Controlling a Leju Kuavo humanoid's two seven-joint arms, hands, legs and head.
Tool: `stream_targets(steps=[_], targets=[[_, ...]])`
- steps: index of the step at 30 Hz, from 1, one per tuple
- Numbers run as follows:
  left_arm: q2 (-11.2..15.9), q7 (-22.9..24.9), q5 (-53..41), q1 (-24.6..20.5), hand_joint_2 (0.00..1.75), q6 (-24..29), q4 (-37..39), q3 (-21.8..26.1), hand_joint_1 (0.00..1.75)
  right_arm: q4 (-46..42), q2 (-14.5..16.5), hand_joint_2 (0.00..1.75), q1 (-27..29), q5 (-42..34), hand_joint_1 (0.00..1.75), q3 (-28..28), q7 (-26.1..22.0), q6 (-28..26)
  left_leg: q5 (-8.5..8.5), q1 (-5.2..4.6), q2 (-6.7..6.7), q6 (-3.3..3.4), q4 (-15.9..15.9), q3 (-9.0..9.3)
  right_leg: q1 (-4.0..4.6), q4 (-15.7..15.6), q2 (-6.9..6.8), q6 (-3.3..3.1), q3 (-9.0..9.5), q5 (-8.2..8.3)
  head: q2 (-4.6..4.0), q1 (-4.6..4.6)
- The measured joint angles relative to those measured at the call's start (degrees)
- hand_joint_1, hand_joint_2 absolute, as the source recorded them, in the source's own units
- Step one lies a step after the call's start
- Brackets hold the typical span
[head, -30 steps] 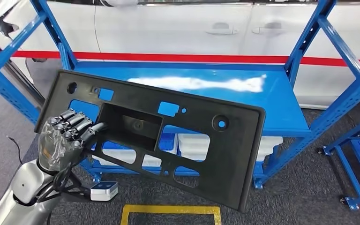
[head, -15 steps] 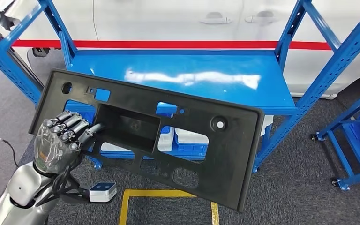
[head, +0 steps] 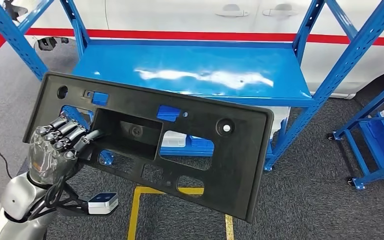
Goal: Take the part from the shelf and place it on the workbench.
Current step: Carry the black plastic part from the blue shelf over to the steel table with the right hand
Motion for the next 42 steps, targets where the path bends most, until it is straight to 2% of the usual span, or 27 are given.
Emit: stream_targets(steps=[1,3,4,5,7,9,11,12,14,16,19,20,22,23,25,27,29,30,31,32,34,35,36,38,39,40,42], targets=[[-0.01,0.00,-0.02,0.13,1.75,0.00,-0.08,0.03,1.75,0.01,0.00,0.00,0.02,-0.06,0.00,-0.03,0.00,0.00,0.68,0.15,0.12,0.47,-0.20,-0.64,0.00,1.64,0.10,0.25,-0.65,-2.09,0.00,0.01],[-0.02,-0.02,-0.05,0.48,1.75,0.00,-0.22,0.06,1.75,0.02,0.02,0.00,0.02,-0.20,0.00,-0.08,0.00,0.02,1.95,0.12,0.19,1.17,-0.07,-2.23,-0.15,8.27,0.17,0.59,-2.47,-8.08,0.00,0.01],[-0.01,-0.02,-0.06,0.70,1.75,0.00,-0.26,0.07,1.75,0.02,0.03,0.00,0.05,-0.23,0.00,-0.11,0.00,0.03,2.54,0.01,0.19,1.28,0.10,-3.14,-0.19,12.01,0.17,0.70,-3.20,-10.09,0.00,0.00],[-0.01,-0.03,-0.07,0.93,1.75,0.00,-0.26,0.08,1.75,0.02,0.05,0.00,0.08,-0.26,0.00,-0.14,0.00,0.04,3.09,-0.09,0.19,1.30,0.32,-4.07,-0.20,14.78,0.17,0.77,-3.44,-10.70,0.00,0.01],[0.01,-0.04,-0.07,1.25,1.75,0.00,-0.27,0.09,1.75,0.02,0.07,0.00,0.07,-0.27,0.00,-0.24,0.00,0.05,4.03,-0.24,0.17,1.21,0.93,-5.96,-0.17,15.03,0.18,0.65,-1.36,-8.34,0.00,0.00],[0.00,-0.05,-0.07,1.36,1.75,0.00,-0.37,0.13,1.75,0.02,0.05,0.00,-0.01,-0.29,0.00,-0.34,-0.01,0.04,4.78,-0.38,0.14,0.97,1.60,-7.56,0.04,8.33,0.21,0.03,4.09,-6.20,0.00,0.00],[-0.01,-0.09,-0.09,1.40,1.75,0.01,-0.60,0.21,1.75,0.02,0.02,0.00,-0.07,-0.41,0.00,-0.41,-0.04,0.02,5.57,-0.46,0.19,0.50,1.96,-8.47,0.39,0.96,0.26,-0.59,8.82,-7.02,0.00,0.00],[-0.03,-0.14,-0.11,1.42,1.75,0.01,-0.68,0.25,1.75,0.02,0.01,0.00,-0.06,-0.58,0.00,-0.46,-0.14,0.02,6.05,-0.42,0.25,0.18,1.89,-8.67,0.59,-0.95,0.29,-0.80,9.74,-7.57,0.00,0.00],[-0.09,-0.30,-0.17,1.48,1.75,0.02,-0.75,0.25,1.75,0.02,0.03,0.00,0.01,-1.21,0.00,-0.68,-0.47,0.03,6.76,-0.28,0.26,-0.48,1.56,-8.86,0.53,-1.98,0.24,-1.23,9.62,-6.83,0.00,0.01],[-0.20,-0.42,-0.41,1.43,1.75,0.01,-0.76,0.11,1.75,0.02,0.15,0.00,0.00,-1.95,0.00,-1.09,-0.91,0.06,4.33,-0.20,0.08,-1.14,3.35,-9.79,0.18,-2.44,0.00,-1.98,8.87,-5.61,0.00,-0.01],[-0.55,-0.13,-1.16,1.21,1.75,0.00,-0.69,-0.38,1.75,0.02,0.24,0.00,0.04,-2.74,0.00,-1.73,-1.42,0.43,-3.40,0.30,-0.03,-2.02,13.34,-12.48,0.02,-2.16,-0.27,-2.53,6.90,-4.13,0.00,-0.01],[-0.67,0.06,-1.37,1.19,1.75,0.00,-0.65,-0.57,1.75,0.02,0.24,0.00,0.08,-2.94,0.00,-1.90,-1.57,0.66,-4.39,0.52,-0.03,-2.29,16.45,-12.86,-0.01,-1.88,-0.30,-2.48,6.06,-3.68,0.00,-0.01],[-0.81,0.36,-1.63,1.18,1.75,0.00,-0.58,-0.95,1.75,0.02,0.28,0.00,0.16,-3.26,0.00,-2.23,-1.89,1.00,-2.69,0.92,-0.02,-2.77,17.63,-11.21,-0.18,-1.09,-0.31,-2.19,4.18,-2.85,0.00,-0.01],[-0.84,0.48,-1.73,1.17,1.75,0.00,-0.56,-1.13,1.75,0.02,0.32,0.00,0.17,-3.36,0.00,-2.38,-2.07,1.07,-0.99,1.10,-0.02,-2.96,15.27,-9.00,-0.33,-0.60,-0.28,-1.95,3.28,-2.52,0.00,-0.01],[-0.90,0.72,-1.80,1.12,1.75,0.00,-0.56,-1.43,1.75,0.02,0.39,0.00,0.16,-3.55,0.00,-2.69,-2.39,1.11,-0.15,1.16,-0.17,-3.07,7.60,-3.67,-0.47,0.40,-0.21,-1.30,1.80,-1.97,0.00,-0.01],[-0.93,0.95,-1.79,1.16,1.75,0.00,-0.58,-1.55,1.75,0.02,0.39,0.00,0.20,-3.66,0.00,-2.98,-2.64,1.29,-1.42,0.87,-0.41,-2.52,2.75,-0.87,-0.43,0.76,-0.16,-0.49,1.06,-1.20,0.00,-0.01],[-0.93,1.07,-1.74,1.29,1.75,0.00,-0.59,-1.57,1.75,0.03,0.39,0.00,0.30,-3.64,0.00,-3.10,-2.82,1.61,-1.09,0.75,-0.46,-1.53,2.06,-1.05,-0.43,0.62,-0.12,0.35,0.74,-0.38,0.00,0.00],[-0.93,1.08,-1.69,1.34,1.75,0.00,-0.60,-1.56,1.75,0.04,0.38,0.00,0.34,-3.58,0.00,-3.13,-2.91,1.72,-0.55,0.81,-0.34,-1.06,1.97,-1.44,-0.50,0.90,-0.05,0.69,0.49,-0.83,0.00,0.01],[-0.93,1.07,-1.61,1.44,1.75,0.00,-0.64,-1.53,1.75,0.05,0.36,0.00,0.38,-3.49,0.00,-3.14,-2.96,1.80,0.04,0.89,-0.21,-0.49,1.88,-1.93,-0.58,1.88,0.02,0.94,0.11,-2.34,0.00,0.01],[-0.93,1.05,-1.53,1.57,1.75,0.00,-0.69,-1.47,1.75,0.06,0.33,0.00,0.40,-3.40,0.00,-3.14,-2.99,1.87,0.68,0.95,-0.08,0.02,1.79,-2.55,-0.67,3.95,0.09,1.12,-0.46,-4.97,0.00,0.02],[-0.92,1.02,-1.41,1.93,1.75,0.00,-0.78,-1.28,1.75,0.05,0.31,0.00,0.41,-3.28,0.00,-3.13,-3.02,2.00,1.91,0.66,0.03,0.65,1.92,-4.11,-0.71,10.48,0.13,1.33,-1.71,-11.00,0.00,0.02],[-0.91,1.02,-1.38,2.08,1.75,0.00,-0.78,-1.21,1.75,0.04,0.31,0.00,0.42,-3.25,0.00,-3.13,-3.02,2.05,2.57,0.50,0.03,0.74,2.03,-5.05,-0.71,13.89,0.13,1.40,-2.14,-12.76,0.00,0.02],[-0.91,1.02,-1.37,2.19,1.75,0.00,-0.79,-1.16,1.75,0.04,0.31,0.00,0.42,-3.22,0.00,-3.13,-3.02,2.07,3.21,0.35,0.02,0.77,2.15,-6.04,-0.71,16.20,0.13,1.42,-2.11,-12.95,0.00,0.02],[-0.91,0.97,-1.32,2.43,1.75,0.00,-0.81,-1.05,1.75,0.04,0.29,0.00,0.34,-3.20,0.00,-3.13,-3.03,2.03,4.44,0.08,0.01,0.67,2.48,-8.06,-0.65,16.09,0.13,1.17,0.15,-9.81,0.00,0.01],[-0.91,0.88,-1.29,2.64,1.75,0.00,-0.91,-0.88,1.75,0.04,0.28,0.00,0.24,-3.20,0.00,-3.13,-3.04,1.99,5.00,-0.01,0.00,0.57,2.66,-8.88,-0.54,13.39,0.17,0.85,2.66,-8.06,0.00,0.00],[-0.91,0.75,-1.24,2.88,1.75,0.00,-1.08,-0.64,1.75,0.04,0.23,0.00,0.15,-3.20,0.00,-3.13,-3.03,1.96,5.50,-0.13,0.00,0.39,2.83,-9.55,-0.33,9.37,0.20,0.43,5.79,-7.53,0.00,-0.01],[-0.90,0.47,-0.99,3.16,1.75,0.01,-1.48,-0.05,1.75,0.03,0.15,0.00,0.06,-3.20,0.00,-3.13,-2.99,1.90,6.63,-0.16,0.07,-0.15,2.81,-10.19,0.15,1.39,0.30,-0.32,11.10,-8.92,0.00,-0.01]])
